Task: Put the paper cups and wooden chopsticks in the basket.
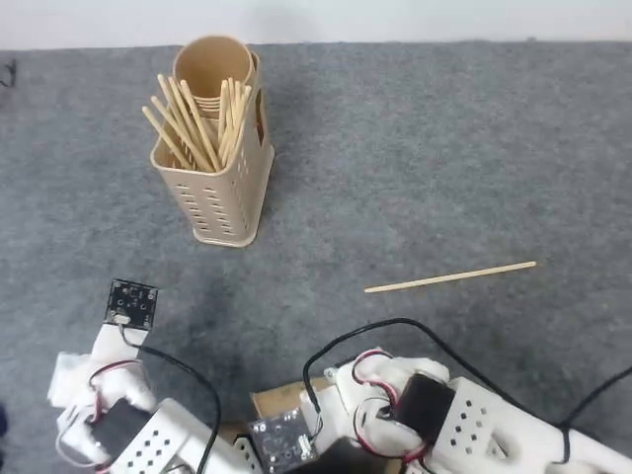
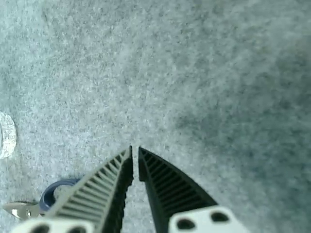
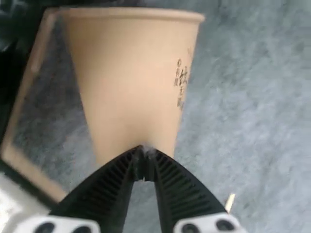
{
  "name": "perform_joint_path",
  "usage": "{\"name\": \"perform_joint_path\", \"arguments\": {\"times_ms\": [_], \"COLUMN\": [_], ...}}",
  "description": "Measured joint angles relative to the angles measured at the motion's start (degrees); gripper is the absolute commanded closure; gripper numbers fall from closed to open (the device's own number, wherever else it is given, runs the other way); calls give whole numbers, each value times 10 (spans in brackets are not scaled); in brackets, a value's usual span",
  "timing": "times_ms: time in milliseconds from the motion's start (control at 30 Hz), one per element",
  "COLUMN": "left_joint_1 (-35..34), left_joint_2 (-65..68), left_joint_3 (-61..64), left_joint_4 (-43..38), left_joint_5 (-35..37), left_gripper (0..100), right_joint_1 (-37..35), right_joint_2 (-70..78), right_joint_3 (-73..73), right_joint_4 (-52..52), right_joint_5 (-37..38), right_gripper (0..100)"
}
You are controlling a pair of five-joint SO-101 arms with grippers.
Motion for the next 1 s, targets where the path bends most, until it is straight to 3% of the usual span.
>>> {"name": "perform_joint_path", "arguments": {"times_ms": [133, 333, 433, 667, 867, 1000], "left_joint_1": [0, 0, 0, 24, 110, 191], "left_joint_2": [0, 0, 0, 0, -1, -7], "left_joint_3": [0, 0, 0, -1, -139, -239], "left_joint_4": [0, 0, 0, 0, 36, 122], "left_joint_5": [0, 0, 0, 6, 194, 226], "left_gripper": [987, 987, 987, 987, 987, 987], "right_joint_1": [75, 277, 344, 375, 412, 408], "right_joint_2": [1, 8, 8, -46, -176, -177], "right_joint_3": [33, 42, 39, -47, -135, -158], "right_joint_4": [-106, -333, -381, -301, -188, -56], "right_joint_5": [33, 43, 43, 43, 13, -37], "right_gripper": [991, 991, 991, 991, 991, 991]}}
